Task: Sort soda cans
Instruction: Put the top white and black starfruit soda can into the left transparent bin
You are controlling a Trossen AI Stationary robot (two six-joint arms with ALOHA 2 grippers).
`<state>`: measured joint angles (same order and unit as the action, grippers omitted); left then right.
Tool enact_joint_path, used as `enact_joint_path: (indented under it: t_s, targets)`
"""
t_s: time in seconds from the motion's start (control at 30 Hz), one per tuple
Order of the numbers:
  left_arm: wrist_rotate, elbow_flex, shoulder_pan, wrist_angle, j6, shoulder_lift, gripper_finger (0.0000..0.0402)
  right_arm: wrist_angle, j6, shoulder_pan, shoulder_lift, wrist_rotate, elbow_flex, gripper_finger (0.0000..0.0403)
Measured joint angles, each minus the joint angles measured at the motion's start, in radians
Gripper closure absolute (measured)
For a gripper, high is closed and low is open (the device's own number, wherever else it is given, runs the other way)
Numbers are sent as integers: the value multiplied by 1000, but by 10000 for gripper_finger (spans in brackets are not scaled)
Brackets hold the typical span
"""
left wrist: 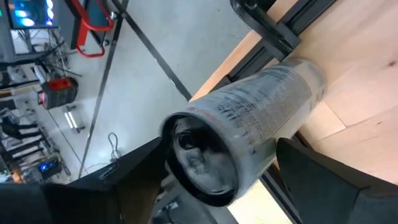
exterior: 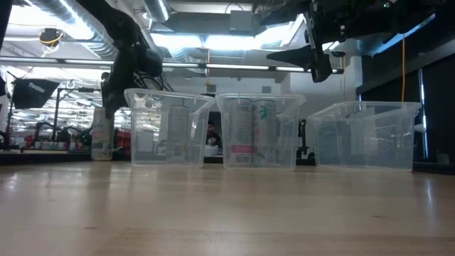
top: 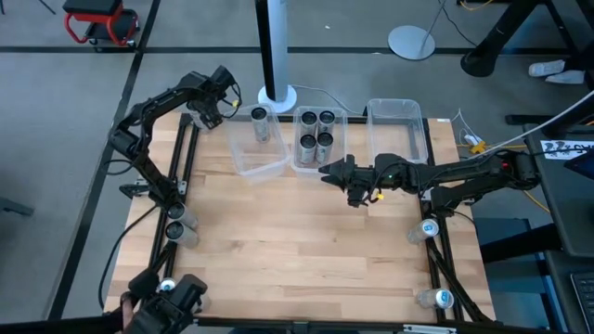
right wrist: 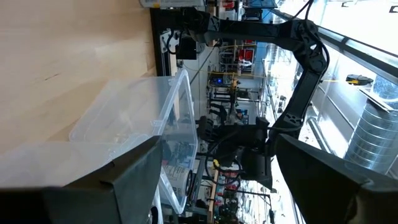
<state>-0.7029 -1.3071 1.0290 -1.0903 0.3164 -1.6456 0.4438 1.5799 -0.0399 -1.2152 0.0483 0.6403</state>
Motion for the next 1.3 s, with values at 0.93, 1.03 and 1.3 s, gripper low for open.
enact_joint_path:
  t_s: [0.93, 1.03, 1.3]
  targets:
    - [-21, -9, -49, -39, -4, -12, 105, 1, 0, 0, 0, 0, 0, 91]
    - [-20, -47, -49, -79, -33, -12, 105, 1, 0, 0, 0, 0, 0, 91]
    - [-15, -190, -37, -175, -107, -12, 105, 2, 0, 0, 0, 0, 0, 91]
